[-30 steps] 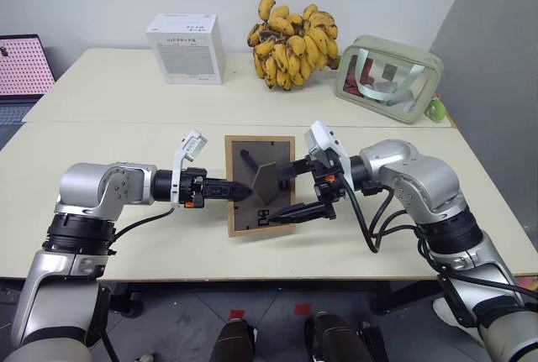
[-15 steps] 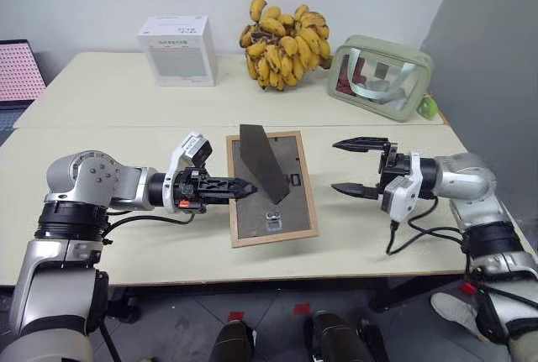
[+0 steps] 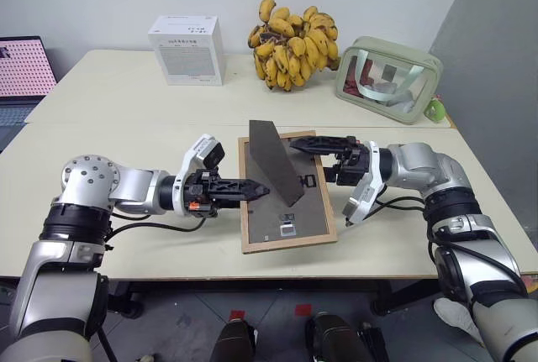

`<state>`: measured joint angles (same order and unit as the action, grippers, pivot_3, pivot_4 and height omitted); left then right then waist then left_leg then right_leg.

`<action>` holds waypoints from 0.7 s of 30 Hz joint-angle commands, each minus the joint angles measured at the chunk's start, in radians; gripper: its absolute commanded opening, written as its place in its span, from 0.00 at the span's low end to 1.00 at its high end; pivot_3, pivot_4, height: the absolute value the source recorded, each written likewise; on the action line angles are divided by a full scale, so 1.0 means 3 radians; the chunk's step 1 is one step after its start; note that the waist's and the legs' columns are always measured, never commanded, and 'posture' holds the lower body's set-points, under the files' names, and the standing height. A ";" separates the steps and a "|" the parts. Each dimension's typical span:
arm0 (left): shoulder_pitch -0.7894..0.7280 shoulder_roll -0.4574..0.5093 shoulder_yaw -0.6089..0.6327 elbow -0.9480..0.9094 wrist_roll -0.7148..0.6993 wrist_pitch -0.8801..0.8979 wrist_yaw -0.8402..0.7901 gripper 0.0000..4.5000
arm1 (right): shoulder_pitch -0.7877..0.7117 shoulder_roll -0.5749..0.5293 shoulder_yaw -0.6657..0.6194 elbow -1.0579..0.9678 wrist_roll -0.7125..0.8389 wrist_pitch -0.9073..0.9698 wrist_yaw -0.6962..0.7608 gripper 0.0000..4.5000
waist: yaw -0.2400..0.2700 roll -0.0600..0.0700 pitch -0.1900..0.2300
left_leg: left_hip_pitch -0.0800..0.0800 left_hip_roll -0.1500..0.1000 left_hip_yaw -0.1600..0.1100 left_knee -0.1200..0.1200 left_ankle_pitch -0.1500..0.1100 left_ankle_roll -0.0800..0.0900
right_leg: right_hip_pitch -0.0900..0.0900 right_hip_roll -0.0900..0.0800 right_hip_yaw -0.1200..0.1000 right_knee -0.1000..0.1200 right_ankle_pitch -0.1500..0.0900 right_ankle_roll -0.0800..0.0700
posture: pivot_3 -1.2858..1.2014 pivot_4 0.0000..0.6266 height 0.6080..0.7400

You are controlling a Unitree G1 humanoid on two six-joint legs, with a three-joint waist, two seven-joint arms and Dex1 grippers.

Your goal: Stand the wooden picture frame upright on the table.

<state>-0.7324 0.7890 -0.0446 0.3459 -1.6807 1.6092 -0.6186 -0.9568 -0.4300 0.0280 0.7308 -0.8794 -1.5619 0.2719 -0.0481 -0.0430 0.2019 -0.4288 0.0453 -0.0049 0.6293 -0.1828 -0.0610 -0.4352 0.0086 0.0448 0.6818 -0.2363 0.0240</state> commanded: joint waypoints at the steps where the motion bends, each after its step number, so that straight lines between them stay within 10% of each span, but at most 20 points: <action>1: 0.0090 -0.0009 0.0153 -0.0224 -0.0114 -0.0019 0.0150 0.30 | -0.0093 -0.0125 0.0042 -0.0031 -0.0040 0.0024 -0.0355 0.48 | -0.0001 0.0000 0.0000 | 0.0000 0.0000 0.0000 0.0000 0.0000 0.0000 | 0.0000 0.0000 0.0000 0.0000 0.0000 0.0000 | 0.52 0.24 1.00; 4: 0.0171 -0.0015 0.0198 -0.0371 -0.0112 -0.0045 0.0204 0.42 | -0.0112 -0.0201 0.0137 -0.0033 -0.0117 0.0078 -0.0546 0.32 | -0.0002 0.0000 0.0000 | 0.0002 0.0000 -0.0001 0.0000 0.0000 0.0000 | 0.0001 0.0000 0.0000 0.0001 0.0000 0.0000 | 0.52 0.24 1.00; 13: 0.0238 0.0136 0.0564 -0.0249 -0.0018 -0.0253 0.0363 0.78 | -0.0143 -0.0518 0.0498 0.0220 0.0220 -0.0014 -0.0824 0.29 | -0.0007 -0.0001 -0.0001 | 0.0018 0.0000 -0.0001 -0.0001 0.0000 0.0001 | 0.0021 0.0000 0.0000 -0.0002 -0.0002 -0.0003 | 0.52 0.24 1.00; 16: 0.0347 0.0355 0.0872 -0.0392 0.0236 -0.0467 0.0308 0.92 | -0.0167 -0.0552 0.0924 0.0605 0.1069 0.0181 -0.0450 0.29 | -0.0032 -0.0002 0.0000 | 0.0040 0.0000 -0.0001 -0.0004 0.0000 0.0002 | 0.0043 0.0000 0.0000 -0.0006 -0.0012 -0.0020 | 0.52 0.24 1.00; 21: 0.0672 0.0440 0.1333 -0.1093 0.0620 -0.0970 0.0349 1.00 | 0.0333 -0.0328 0.1217 -0.0456 0.3938 0.2696 0.2010 0.29 | -0.0046 -0.0003 -0.0001 | 0.0050 0.0006 -0.0011 -0.0004 0.0000 0.0002 | 0.0060 -0.0005 0.0003 -0.0007 -0.0011 -0.0018 | 0.52 0.24 1.00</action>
<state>-0.5596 0.9188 0.2941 0.1268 -1.5455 1.3916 -0.5153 -0.8620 -0.5556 0.4142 0.7542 -0.0234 -1.0669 0.6271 -0.0620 -0.0440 0.2017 -0.4135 0.0468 -0.0093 0.6281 -0.1829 -0.0604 -0.4169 0.0072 0.0449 0.6800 -0.2395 0.0187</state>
